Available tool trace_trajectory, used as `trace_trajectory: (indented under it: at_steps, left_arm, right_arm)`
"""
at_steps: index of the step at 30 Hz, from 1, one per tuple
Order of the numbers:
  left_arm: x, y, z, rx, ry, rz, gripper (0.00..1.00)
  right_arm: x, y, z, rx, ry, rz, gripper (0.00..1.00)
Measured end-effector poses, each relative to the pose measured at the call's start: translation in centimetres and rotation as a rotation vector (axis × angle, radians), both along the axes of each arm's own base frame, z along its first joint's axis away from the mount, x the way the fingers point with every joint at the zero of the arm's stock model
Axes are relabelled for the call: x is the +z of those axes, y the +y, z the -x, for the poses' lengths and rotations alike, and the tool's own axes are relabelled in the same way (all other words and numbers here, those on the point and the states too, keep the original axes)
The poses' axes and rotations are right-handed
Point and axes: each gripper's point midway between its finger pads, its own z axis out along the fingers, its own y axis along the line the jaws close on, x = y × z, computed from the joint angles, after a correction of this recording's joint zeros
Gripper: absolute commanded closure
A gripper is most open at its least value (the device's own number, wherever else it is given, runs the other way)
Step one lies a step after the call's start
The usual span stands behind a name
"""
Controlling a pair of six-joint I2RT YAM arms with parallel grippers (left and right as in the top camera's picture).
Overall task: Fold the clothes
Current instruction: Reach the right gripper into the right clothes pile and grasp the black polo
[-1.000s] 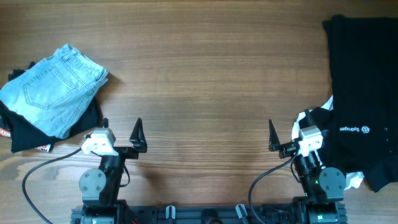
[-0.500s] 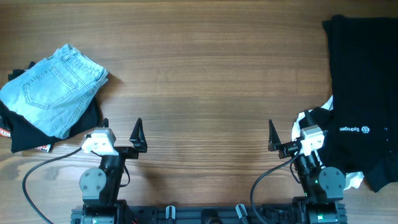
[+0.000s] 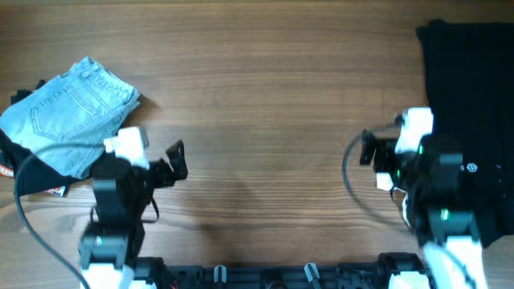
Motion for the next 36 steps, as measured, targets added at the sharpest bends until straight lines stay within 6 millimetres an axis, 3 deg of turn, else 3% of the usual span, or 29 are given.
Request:
trace_trajectory:
  at_steps: [5,11,13,15,18,20,27,30,31,36]
  left_arm:
    - [-0.3,-0.3,-1.6,-0.012,0.111,0.008,0.0]
    - [-1.4,-0.4,-1.6,-0.017,0.154,0.012,0.0]
    - [-1.4,-0.4,-1.6,-0.017,0.154,0.012,0.0]
    - [-1.4,-0.4,-1.6,-0.017,0.154,0.012,0.0]
    - [-1.4,-0.4,-1.6,-0.017,0.154,0.012,0.0]
    - [-1.4,-0.4,-1.6,-0.017,0.154,0.012,0.0]
    - [-1.4,-0.4,-1.6,-0.017,0.154,0.012,0.0]
    - [-1.3,-0.4,-1.7,-0.018,0.15,0.012,0.0]
    - [-1.2,-0.4,-1.7,-0.018,0.147,0.012,0.0]
    - [-1.2,-0.4,-1.8,-0.018,0.146,0.012,0.0]
  right_arm:
    - [-2.0,-0.4,-2.4,-0.02,0.128,0.001,0.04]
    - [-10.3,-6.2,0.0,-0.369,0.46,0.071,0.07]
    - [-12.6,-6.6,0.5,-0.413,0.538,0.078,0.18]
    - [-14.6,-6.7,0.7,-0.433,0.592,0.074,0.58]
    - [-16.3,-6.7,1.3,-0.449,0.65,0.074,0.74]
    - [-16.7,-6.7,1.4,-0.453,0.664,0.075,0.96]
    - [-16.4,-6.7,1.7,-0.458,0.682,0.08,0.96]
    - [-14.2,-7.1,1.0,-0.469,0.66,0.072,0.96]
    - [-9.9,-7.6,-1.1,-0.465,0.565,0.066,0.95]
    - [-1.6,-8.0,-3.8,-0.433,0.32,0.071,0.94]
